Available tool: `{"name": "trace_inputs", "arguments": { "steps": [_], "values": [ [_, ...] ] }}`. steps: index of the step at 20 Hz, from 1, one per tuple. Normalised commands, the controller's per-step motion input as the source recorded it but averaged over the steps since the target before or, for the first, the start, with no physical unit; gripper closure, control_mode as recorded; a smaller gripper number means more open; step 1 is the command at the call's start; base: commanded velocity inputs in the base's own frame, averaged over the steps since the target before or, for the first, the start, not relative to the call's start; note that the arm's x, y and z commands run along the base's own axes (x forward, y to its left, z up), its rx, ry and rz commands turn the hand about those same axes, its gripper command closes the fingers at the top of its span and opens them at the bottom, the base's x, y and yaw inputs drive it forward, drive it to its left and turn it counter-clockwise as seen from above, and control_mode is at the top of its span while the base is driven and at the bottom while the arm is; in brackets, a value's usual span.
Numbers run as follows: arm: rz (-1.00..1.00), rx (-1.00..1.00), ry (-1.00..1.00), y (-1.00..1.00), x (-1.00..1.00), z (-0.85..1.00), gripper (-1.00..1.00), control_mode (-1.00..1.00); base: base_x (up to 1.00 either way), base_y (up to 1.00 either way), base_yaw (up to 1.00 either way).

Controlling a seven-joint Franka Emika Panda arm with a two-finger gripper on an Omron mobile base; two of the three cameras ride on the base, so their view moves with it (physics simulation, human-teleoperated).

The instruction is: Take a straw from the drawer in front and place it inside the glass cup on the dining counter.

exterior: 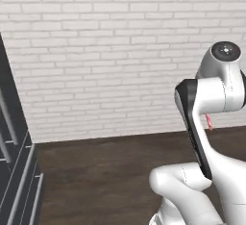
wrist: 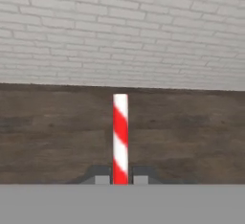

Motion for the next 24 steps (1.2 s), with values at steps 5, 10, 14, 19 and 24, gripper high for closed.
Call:
{"name": "trace_inputs", "arguments": {
  "steps": [5,10,14,19,24],
  "values": [
    [0.0,0.0,0.0,0.0,0.0,0.0,1.0,1.0,1.0,0.03,-0.41],
    [0.0,0.0,0.0,0.0,0.0,0.0,1.0,1.0,0.87,0.1,-0.53],
    [0.0,0.0,0.0,0.0,0.0,0.0,1.0,1.0,0.56,0.13,-0.62],
    [0.0,0.0,0.0,0.0,0.0,0.0,1.0,1.0,0.31,0.05,-0.7],
    [0.0,0.0,0.0,0.0,0.0,0.0,1.0,1.0,0.18,0.05,-0.74]
  ]
}}
